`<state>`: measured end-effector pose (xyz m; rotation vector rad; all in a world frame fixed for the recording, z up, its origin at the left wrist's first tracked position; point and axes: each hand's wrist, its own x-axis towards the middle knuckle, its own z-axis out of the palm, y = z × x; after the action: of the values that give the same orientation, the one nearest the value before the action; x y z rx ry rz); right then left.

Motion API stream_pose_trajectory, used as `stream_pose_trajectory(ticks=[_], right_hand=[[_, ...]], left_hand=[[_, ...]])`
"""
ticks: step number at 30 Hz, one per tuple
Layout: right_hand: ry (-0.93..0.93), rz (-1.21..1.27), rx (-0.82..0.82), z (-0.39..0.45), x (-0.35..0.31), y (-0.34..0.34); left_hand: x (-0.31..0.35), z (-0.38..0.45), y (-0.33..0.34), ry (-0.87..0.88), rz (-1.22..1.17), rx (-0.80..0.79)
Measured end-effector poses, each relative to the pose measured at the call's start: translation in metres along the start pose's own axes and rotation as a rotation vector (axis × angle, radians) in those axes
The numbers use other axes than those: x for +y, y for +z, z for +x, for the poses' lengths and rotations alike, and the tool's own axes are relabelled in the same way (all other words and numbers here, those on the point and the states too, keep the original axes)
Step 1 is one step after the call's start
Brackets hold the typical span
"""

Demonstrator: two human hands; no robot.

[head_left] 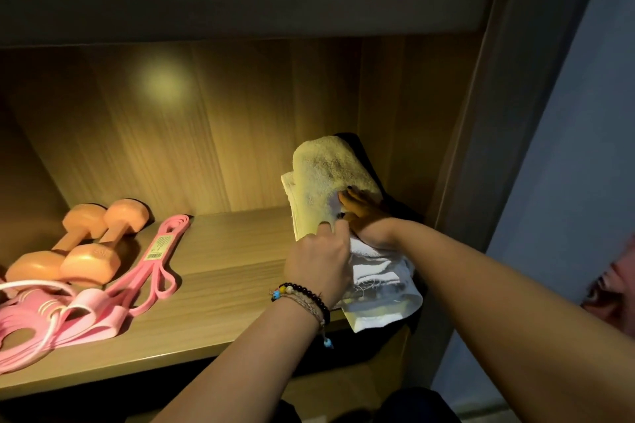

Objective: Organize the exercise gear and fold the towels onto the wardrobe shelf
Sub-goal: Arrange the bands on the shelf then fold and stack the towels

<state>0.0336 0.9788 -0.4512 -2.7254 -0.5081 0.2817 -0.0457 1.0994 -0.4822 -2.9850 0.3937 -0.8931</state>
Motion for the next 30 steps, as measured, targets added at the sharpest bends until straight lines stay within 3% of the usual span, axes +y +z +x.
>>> stream_pose_trajectory(ticks=[5, 9, 11, 14, 16, 20, 25, 30], right_hand=[[-0.02, -0.006, -0.022, 0.003, 0.001, -0.005], [-0.019, 0.006, -0.011, 0.008, 0.004, -0.002], [-0.007, 0.052, 0.029, 0.012, 0.005, 0.003], [0.049, 0.145, 0.087, 0.0, 0.004, 0.009], [0.125, 0.078, 0.113, -0.018, 0.003, 0.017], [0.006, -0.034, 0.282, -0.051, 0.009, 0.037], [-0.272, -0.153, 0.332, -0.087, 0.024, 0.044], [-0.336, -0.107, 0.439, -0.087, 0.03, 0.035]], left_hand=[[-0.004, 0.001, 0.007, -0.027, 0.02, 0.019], [-0.01, 0.015, -0.002, -0.072, -0.001, -0.193], [-0.009, 0.023, -0.007, -0.058, -0.027, -0.227], [-0.003, 0.019, -0.005, 0.034, -0.03, -0.177], [-0.006, 0.007, 0.002, 0.052, -0.035, -0.064], [-0.017, -0.016, 0.013, 0.044, -0.062, 0.071], [-0.022, -0.036, 0.014, 0.007, -0.276, 0.142], [-0.036, -0.023, -0.016, -0.286, -0.82, -0.065]])
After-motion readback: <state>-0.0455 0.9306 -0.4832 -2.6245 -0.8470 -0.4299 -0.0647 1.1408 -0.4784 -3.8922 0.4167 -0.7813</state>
